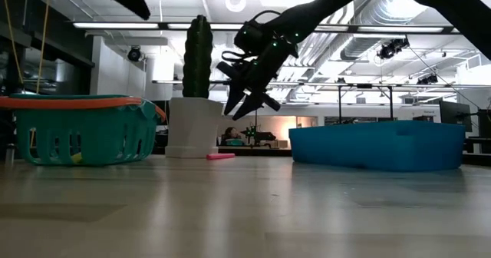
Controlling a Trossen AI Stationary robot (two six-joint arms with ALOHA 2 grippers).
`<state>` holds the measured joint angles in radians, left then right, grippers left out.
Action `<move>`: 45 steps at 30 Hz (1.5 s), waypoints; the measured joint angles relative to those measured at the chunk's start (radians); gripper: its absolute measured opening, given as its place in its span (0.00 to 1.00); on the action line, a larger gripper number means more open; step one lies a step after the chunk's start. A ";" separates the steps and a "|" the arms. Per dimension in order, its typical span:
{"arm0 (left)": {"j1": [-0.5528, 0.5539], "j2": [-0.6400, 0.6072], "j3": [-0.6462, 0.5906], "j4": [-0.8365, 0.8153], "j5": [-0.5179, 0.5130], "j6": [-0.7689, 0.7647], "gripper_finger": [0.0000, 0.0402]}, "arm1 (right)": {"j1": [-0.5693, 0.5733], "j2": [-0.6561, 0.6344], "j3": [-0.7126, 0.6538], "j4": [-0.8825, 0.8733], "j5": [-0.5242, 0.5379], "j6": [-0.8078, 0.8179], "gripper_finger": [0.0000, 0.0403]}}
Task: Sort pens & pencils
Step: Adjust the potted plant on the table
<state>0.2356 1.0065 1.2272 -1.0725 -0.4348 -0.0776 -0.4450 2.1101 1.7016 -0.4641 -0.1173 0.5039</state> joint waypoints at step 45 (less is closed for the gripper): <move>0.865 -0.147 -0.630 0.732 0.954 0.099 0.43 | -0.072 -0.004 -0.001 0.031 -0.144 -0.006 0.30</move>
<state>1.1006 0.8597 0.5972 -0.3405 0.5196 0.0210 -0.5170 2.1059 1.7008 -0.4331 -0.2616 0.4979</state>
